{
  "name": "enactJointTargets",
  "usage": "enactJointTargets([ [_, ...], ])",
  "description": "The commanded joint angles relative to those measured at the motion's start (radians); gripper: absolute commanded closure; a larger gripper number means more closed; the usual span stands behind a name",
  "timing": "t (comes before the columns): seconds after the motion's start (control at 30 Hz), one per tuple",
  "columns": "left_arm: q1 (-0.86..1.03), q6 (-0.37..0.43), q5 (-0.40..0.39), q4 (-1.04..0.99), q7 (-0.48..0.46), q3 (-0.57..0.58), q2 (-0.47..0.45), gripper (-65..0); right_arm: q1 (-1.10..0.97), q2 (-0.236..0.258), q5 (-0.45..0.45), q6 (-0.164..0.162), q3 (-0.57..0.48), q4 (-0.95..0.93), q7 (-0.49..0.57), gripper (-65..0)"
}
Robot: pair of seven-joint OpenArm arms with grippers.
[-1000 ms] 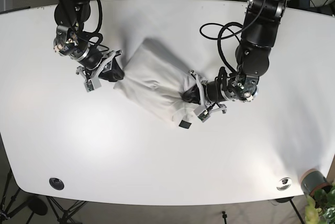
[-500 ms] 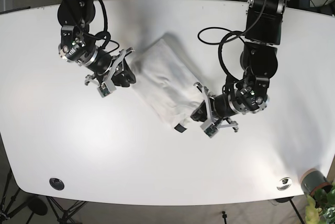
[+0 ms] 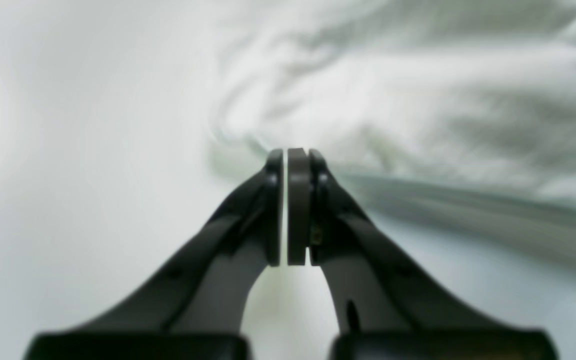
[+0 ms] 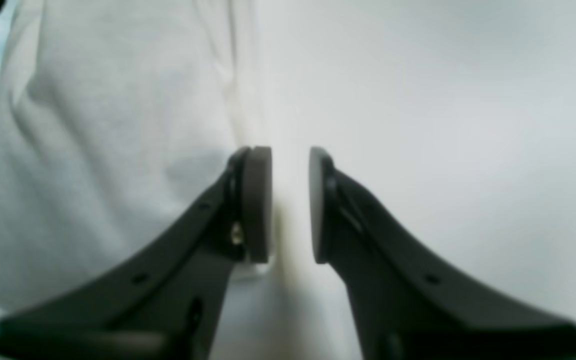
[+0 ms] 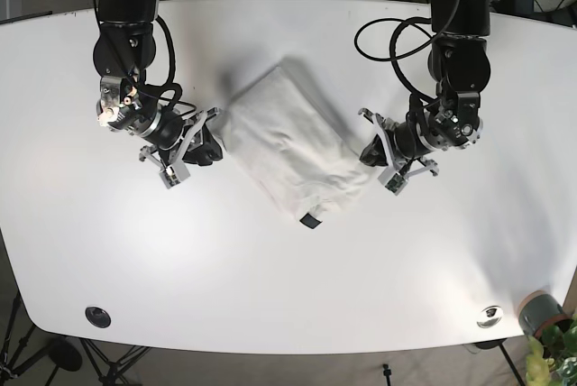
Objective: Fold the T-shirt properly
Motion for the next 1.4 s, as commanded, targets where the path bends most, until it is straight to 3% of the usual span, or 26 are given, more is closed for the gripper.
enactJointTargets([
  [0.0,-0.018,-0.001,-0.018,-0.017,-0.036,-0.001,0.000,0.0,0.019,0.003,0.025,0.010,-0.001,-0.006,0.037,-11.9],
  [0.17,-0.047,-0.001,-0.017,-0.100,-0.094,0.002,0.041,0.0,-0.002,0.003,0.025,0.010,-0.001,-0.012,0.037,-11.7],
  [0.43,-0.149,-0.001,-0.020,-0.255,-0.099,0.002,0.050,0.0,-0.045,-0.002,0.028,0.010,-0.001,-0.009,0.037,-11.7],
  [0.8,-0.282,-0.001,-0.018,-0.393,-0.102,0.002,0.078,0.0,-0.160,-0.027,0.028,0.010,-0.005,0.136,0.034,-11.7],
  [1.0,-0.322,-0.001,-0.017,-0.477,-0.182,0.002,0.084,0.0,-0.180,-0.053,0.026,0.006,-0.085,0.143,0.034,-11.6],
  [1.17,-0.340,-0.001,-0.017,-0.502,-0.189,0.003,0.086,0.0,-0.206,-0.079,0.032,0.006,-0.163,0.143,0.035,-11.6],
  [1.37,-0.353,-0.001,-0.018,-0.483,-0.188,0.003,0.075,0.0,-0.206,-0.117,0.025,0.006,-0.171,0.141,0.035,-11.6],
])
